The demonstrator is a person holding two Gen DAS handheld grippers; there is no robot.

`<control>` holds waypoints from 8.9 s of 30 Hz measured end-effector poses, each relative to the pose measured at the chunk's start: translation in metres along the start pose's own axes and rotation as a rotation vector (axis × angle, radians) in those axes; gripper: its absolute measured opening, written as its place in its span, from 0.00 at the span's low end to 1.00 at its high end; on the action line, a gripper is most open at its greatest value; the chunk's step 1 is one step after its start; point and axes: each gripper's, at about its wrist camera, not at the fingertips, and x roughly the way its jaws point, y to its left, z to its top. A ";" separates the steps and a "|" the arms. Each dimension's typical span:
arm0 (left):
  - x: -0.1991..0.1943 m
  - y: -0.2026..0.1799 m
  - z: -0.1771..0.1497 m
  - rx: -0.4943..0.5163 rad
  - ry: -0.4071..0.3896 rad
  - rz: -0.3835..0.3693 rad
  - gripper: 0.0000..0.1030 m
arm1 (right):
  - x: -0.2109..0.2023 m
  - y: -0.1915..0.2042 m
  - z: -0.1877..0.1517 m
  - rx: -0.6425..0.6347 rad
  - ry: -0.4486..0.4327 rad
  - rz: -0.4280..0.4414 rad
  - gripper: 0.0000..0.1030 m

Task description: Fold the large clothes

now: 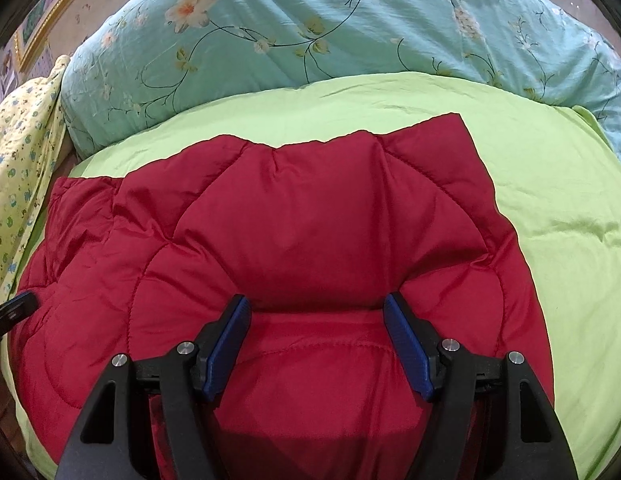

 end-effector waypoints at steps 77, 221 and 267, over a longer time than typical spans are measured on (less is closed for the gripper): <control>-0.016 -0.013 -0.026 0.085 0.016 0.208 0.55 | -0.106 0.047 -0.051 -0.118 -0.059 0.049 0.83; -0.077 -0.069 -0.068 0.257 0.020 0.278 0.81 | -0.156 0.068 -0.095 -0.243 0.084 0.044 0.97; -0.066 -0.073 -0.055 0.289 0.018 0.302 0.81 | -0.149 0.072 -0.079 -0.272 0.083 0.051 0.97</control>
